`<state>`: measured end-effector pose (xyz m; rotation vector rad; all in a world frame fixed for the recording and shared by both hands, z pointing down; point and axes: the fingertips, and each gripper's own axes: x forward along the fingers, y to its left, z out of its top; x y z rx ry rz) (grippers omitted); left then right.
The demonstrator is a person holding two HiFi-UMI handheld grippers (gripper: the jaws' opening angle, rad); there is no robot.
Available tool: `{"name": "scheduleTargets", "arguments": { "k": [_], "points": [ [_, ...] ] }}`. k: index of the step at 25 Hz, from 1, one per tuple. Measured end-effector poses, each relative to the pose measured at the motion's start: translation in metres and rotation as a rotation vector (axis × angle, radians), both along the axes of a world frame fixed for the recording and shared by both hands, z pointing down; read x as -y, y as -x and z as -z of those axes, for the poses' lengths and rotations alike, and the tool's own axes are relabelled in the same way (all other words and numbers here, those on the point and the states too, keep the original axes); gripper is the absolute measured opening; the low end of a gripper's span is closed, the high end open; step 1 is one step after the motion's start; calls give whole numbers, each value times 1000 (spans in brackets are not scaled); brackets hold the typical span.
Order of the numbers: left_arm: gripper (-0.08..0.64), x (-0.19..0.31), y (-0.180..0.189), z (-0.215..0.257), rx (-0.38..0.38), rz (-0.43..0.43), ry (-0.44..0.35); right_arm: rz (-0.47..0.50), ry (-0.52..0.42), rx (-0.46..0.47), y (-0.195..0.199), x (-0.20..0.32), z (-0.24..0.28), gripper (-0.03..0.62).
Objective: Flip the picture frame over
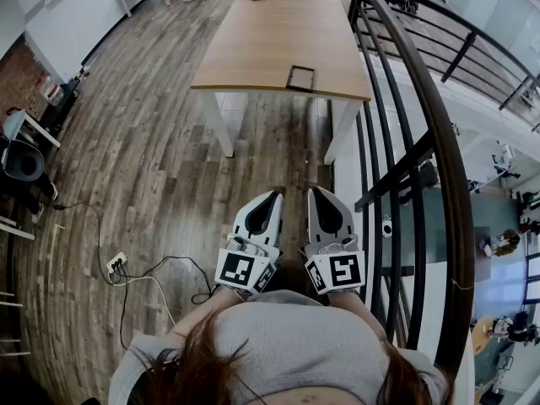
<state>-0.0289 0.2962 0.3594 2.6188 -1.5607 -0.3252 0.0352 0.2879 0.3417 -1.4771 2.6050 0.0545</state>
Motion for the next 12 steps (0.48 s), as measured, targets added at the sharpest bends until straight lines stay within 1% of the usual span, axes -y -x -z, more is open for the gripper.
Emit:
{"name": "scheduleTargets", "arguments": {
  "k": [5,9,12],
  "points": [
    [6,25,2,-4,-13,19,-6,13,-4,-9,1,19,-6,12],
    [6,59,-1,-9,-14,15,-3,2,-1,-11,-5,52,-10,12],
    [6,90,-1,-8,-15,4,-16,-11,-9,-23,-5,80,-12,12]
  ]
}}
